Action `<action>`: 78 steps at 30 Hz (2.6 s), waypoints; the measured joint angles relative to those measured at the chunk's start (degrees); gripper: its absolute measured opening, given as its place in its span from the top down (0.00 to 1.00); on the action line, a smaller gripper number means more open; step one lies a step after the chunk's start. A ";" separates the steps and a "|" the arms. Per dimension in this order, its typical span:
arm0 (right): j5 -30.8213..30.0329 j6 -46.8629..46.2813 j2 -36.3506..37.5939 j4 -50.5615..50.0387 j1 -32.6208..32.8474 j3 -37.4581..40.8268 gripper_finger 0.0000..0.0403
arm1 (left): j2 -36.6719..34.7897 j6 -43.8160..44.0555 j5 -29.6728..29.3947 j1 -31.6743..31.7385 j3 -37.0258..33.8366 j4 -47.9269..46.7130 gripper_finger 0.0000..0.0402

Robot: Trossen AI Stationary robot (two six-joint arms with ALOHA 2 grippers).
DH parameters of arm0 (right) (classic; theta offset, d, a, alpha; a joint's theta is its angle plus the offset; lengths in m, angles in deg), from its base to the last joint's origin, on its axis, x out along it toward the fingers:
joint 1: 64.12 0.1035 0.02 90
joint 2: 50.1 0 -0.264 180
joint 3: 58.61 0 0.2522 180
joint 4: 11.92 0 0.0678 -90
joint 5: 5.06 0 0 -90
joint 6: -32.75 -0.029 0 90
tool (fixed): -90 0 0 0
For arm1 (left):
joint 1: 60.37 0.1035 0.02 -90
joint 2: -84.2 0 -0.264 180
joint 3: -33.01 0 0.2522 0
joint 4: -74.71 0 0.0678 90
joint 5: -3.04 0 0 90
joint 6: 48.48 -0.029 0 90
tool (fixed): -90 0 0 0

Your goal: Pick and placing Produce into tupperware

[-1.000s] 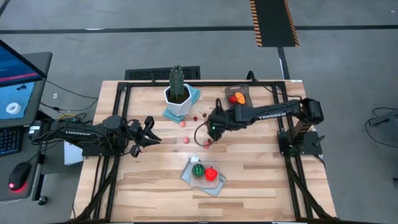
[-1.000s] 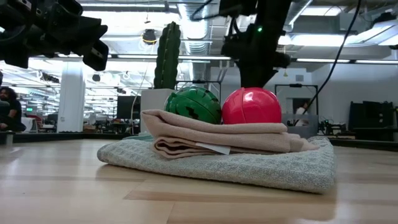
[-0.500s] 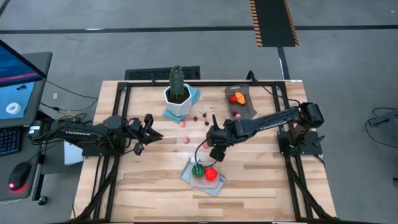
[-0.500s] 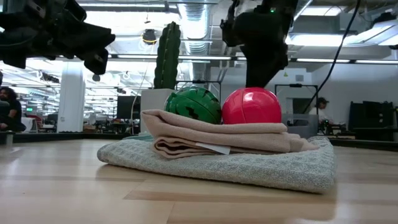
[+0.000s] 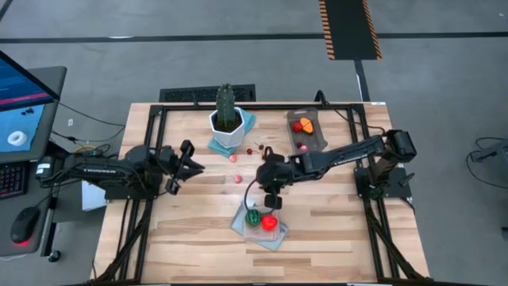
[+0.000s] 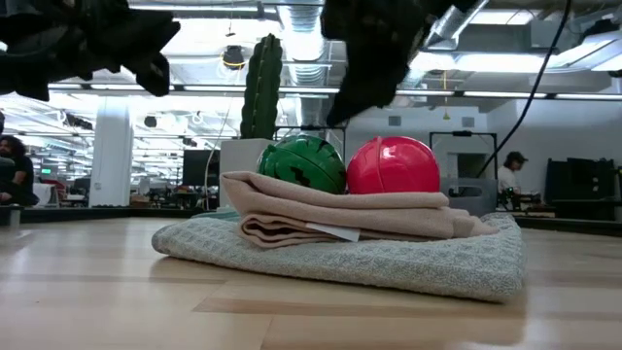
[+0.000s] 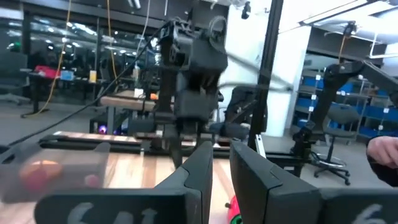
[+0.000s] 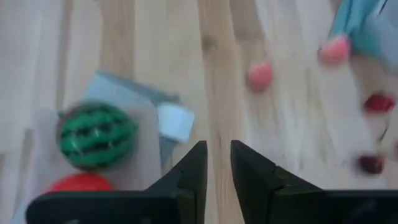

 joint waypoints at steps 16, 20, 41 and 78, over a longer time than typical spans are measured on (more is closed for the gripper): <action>15.48 5.59 25.55 19.96 -14.95 20.23 0.84 | 0.02 0.76 1.75 6.89 0.02 -1.85 0.89; 14.10 -2.67 26.77 19.57 -16.56 22.40 0.84 | 0.02 0.79 1.75 7.06 0.02 -1.83 0.89; 16.56 -23.38 18.07 15.13 -5.17 23.38 0.84 | 0.01 -1.23 1.04 7.03 0.01 -4.10 0.89; 5.48 -10.28 -0.56 15.09 -5.95 20.67 0.50 | 0.04 -4.68 0.52 7.01 0.00 -9.74 0.89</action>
